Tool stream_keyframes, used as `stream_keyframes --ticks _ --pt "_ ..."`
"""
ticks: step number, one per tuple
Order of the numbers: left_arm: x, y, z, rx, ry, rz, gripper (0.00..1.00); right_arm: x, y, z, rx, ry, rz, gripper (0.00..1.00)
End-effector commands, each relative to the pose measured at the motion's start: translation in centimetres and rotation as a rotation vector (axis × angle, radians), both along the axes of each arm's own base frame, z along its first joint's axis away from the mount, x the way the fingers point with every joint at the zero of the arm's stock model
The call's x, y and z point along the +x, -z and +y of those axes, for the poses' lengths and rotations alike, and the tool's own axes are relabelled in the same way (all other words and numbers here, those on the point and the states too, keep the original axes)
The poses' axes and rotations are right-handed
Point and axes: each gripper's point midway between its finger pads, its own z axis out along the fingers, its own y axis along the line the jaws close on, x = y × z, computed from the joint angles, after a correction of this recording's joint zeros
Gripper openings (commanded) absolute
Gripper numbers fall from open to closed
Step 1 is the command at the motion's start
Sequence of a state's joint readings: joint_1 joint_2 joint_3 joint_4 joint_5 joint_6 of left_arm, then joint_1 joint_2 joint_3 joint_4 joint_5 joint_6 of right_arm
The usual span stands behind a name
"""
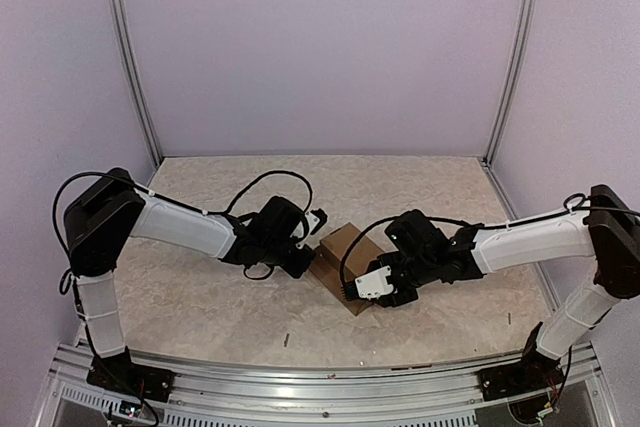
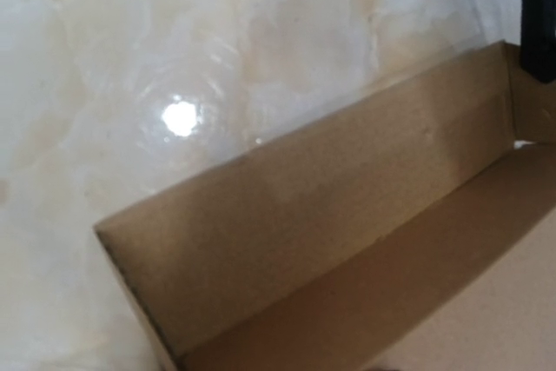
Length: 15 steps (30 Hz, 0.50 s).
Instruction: Fold the paper box
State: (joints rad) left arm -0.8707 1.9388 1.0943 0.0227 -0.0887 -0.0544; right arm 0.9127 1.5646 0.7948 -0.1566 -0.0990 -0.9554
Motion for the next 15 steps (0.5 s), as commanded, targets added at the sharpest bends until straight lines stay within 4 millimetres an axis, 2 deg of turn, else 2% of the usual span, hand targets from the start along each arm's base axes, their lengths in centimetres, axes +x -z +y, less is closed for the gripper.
stream_keyframes --ticks 1,10,15 --pt "-1.0 0.7 -0.6 0.009 0.050 0.073 0.00 -3.8 5.2 -3.8 -0.175 -0.026 0.184 0.48" --pt "-0.5 -0.4 -0.7 0.108 0.067 0.083 0.00 -4.2 5.6 -3.8 -0.186 -0.044 0.206 0.48" --pt "-0.2 -0.2 -0.8 0.142 0.064 0.113 0.00 -4.6 5.6 -3.9 -0.185 -0.063 0.219 0.50"
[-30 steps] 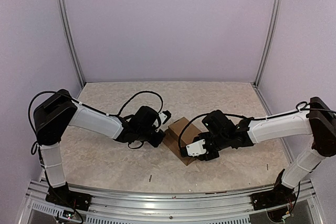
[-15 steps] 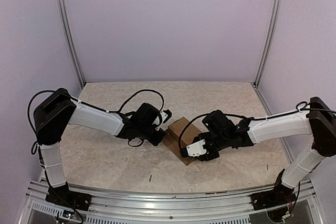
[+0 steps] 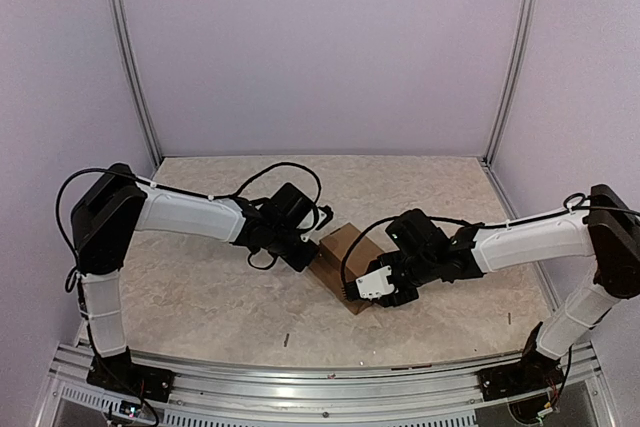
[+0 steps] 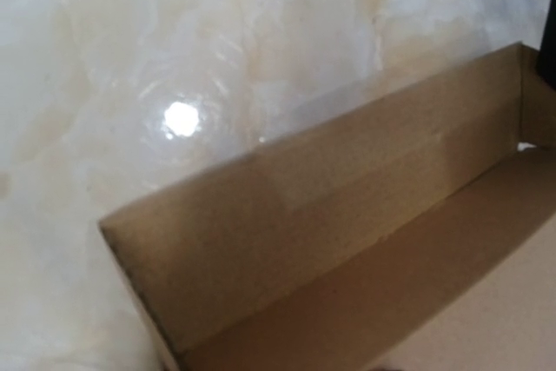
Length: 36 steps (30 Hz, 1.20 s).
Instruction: Fold the paper box
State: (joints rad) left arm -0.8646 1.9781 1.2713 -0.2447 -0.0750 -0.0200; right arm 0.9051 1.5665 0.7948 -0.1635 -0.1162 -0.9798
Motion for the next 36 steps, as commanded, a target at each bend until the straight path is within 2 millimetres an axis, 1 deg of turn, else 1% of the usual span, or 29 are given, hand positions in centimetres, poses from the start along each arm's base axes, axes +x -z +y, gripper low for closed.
stream_keyframes --ticks 1,4,7,16,26,31,34,36 --pt "-0.5 0.7 -0.7 0.042 0.035 0.046 0.00 -4.5 5.5 -3.9 -0.187 -0.038 0.216 0.50" --pt "-0.6 1.0 -1.1 0.062 0.063 0.052 0.00 -4.7 5.7 -4.0 -0.192 -0.045 0.224 0.50" --pt "-0.4 0.6 -1.4 0.061 0.066 0.055 0.00 -5.0 5.7 -4.0 -0.193 -0.056 0.237 0.50" --pt "-0.6 0.7 -1.9 0.089 0.092 0.115 0.00 -5.6 6.2 -4.2 -0.209 -0.073 0.264 0.52" --pt "-1.6 1.7 -2.5 0.113 0.134 0.220 0.00 -5.8 6.5 -4.3 -0.223 -0.079 0.275 0.53" --pt "-1.8 1.9 -2.5 0.122 0.141 0.243 0.00 -5.0 6.4 -4.0 -0.221 -0.035 0.268 0.51" --pt "-2.0 2.1 -2.5 0.121 0.142 0.256 0.00 -4.8 5.9 -3.3 -0.199 -0.004 0.292 0.50" --pt "-2.0 2.1 -2.3 0.125 0.137 0.263 0.00 -4.7 5.6 -3.1 -0.189 0.014 0.307 0.52"
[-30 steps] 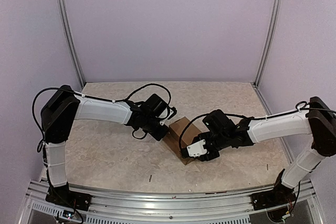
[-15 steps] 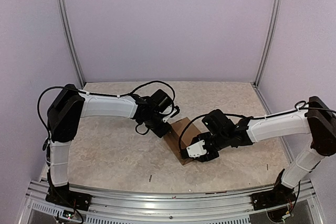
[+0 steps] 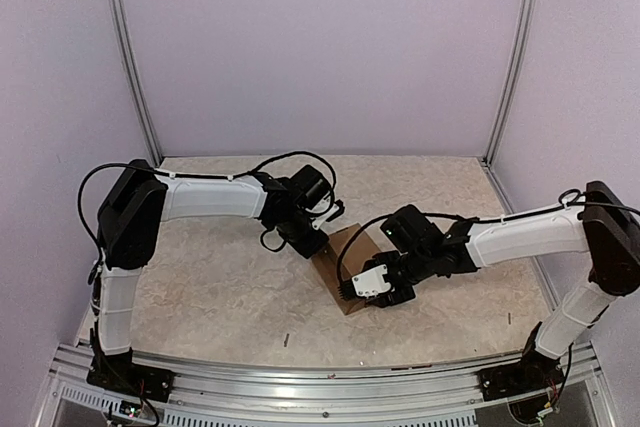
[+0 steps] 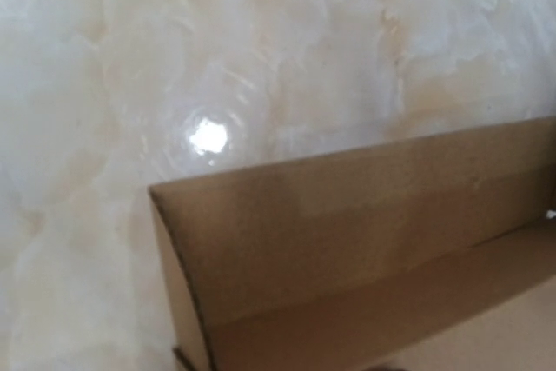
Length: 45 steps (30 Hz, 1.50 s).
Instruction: Fold the paper box
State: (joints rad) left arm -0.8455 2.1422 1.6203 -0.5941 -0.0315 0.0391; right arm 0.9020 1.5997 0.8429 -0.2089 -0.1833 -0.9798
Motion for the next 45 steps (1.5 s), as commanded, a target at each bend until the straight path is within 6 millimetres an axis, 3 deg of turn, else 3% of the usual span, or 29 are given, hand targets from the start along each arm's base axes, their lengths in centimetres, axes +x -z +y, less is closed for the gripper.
stream_keyframes --ticks 1,10,16,33,41,45 --pt "-3.7 2.4 -0.8 0.005 0.071 0.160 0.00 -4.2 5.4 -3.9 -0.206 0.046 0.246 0.52" --pt "-4.1 2.0 -0.6 -0.003 0.051 0.193 0.00 -2.6 4.7 -3.5 -0.191 0.132 0.210 0.49" --pt "-3.8 1.5 -0.9 -0.015 0.045 0.193 0.00 -2.3 5.3 -3.8 -0.213 0.146 0.196 0.44" --pt "-3.4 1.8 -0.5 0.030 0.045 0.204 0.00 -3.1 6.6 -4.8 -0.248 0.085 0.191 0.45" --pt "-2.7 0.3 -1.3 0.022 0.073 0.196 0.00 -3.5 6.9 -4.8 -0.257 0.059 0.208 0.45" --pt "-2.7 1.0 -1.9 0.017 0.089 0.215 0.00 -3.6 6.9 -4.7 -0.256 0.054 0.201 0.45"
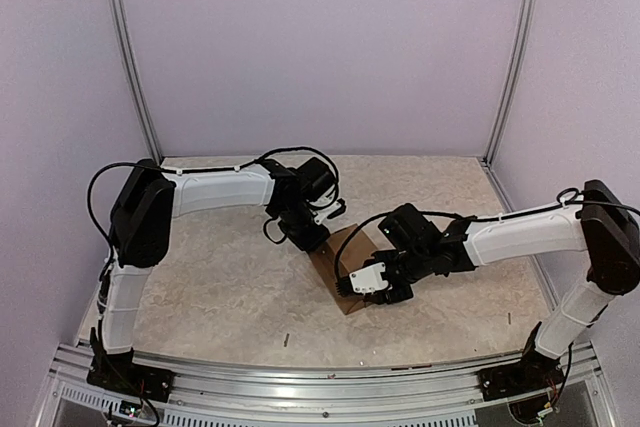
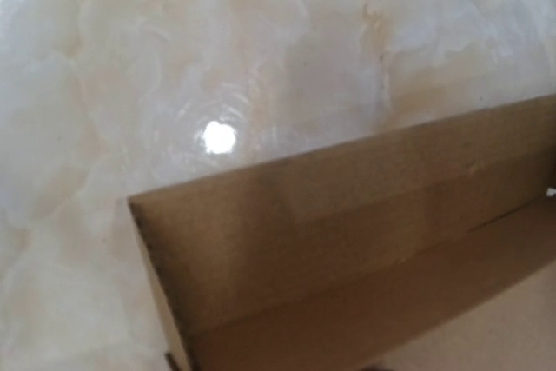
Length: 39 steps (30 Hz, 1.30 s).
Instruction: Fold the paper box
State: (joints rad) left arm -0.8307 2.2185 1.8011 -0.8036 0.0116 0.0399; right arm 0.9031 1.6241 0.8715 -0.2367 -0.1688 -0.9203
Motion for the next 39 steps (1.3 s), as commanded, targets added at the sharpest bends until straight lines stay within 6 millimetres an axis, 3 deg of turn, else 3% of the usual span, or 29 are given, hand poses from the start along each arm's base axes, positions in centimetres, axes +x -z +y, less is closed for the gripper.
stream_keyframes --ticks 1,6,12,19,30,34,39 --pt "-2.6 1.5 -2.1 -0.041 0.083 0.122 0.00 -4.0 6.6 -4.7 -0.240 -0.007 0.169 0.45" --pt "-2.5 1.7 -2.8 -0.047 0.087 0.141 0.00 -4.5 6.8 -4.5 -0.262 -0.035 0.136 0.45" --pt "-1.6 0.3 -3.5 -0.047 0.098 0.122 0.00 -4.9 7.0 -4.0 -0.282 -0.059 0.108 0.45" --pt "-1.8 1.5 -3.4 -0.024 0.109 0.154 0.00 -4.7 6.7 -4.2 -0.276 -0.039 0.101 0.44" --pt "-3.0 2.0 -1.6 -0.049 0.080 0.121 0.00 -3.4 1.2 -4.1 -0.152 0.007 0.037 0.53" --pt "-2.5 1.9 -1.4 -0.104 0.077 0.024 0.13 -3.6 -0.4 -4.4 -0.118 0.016 0.034 0.58" --pt "-2.6 -0.6 -1.7 -0.207 0.083 -0.097 0.25 -3.5 -1.9 -4.9 -0.088 0.024 0.021 0.64"
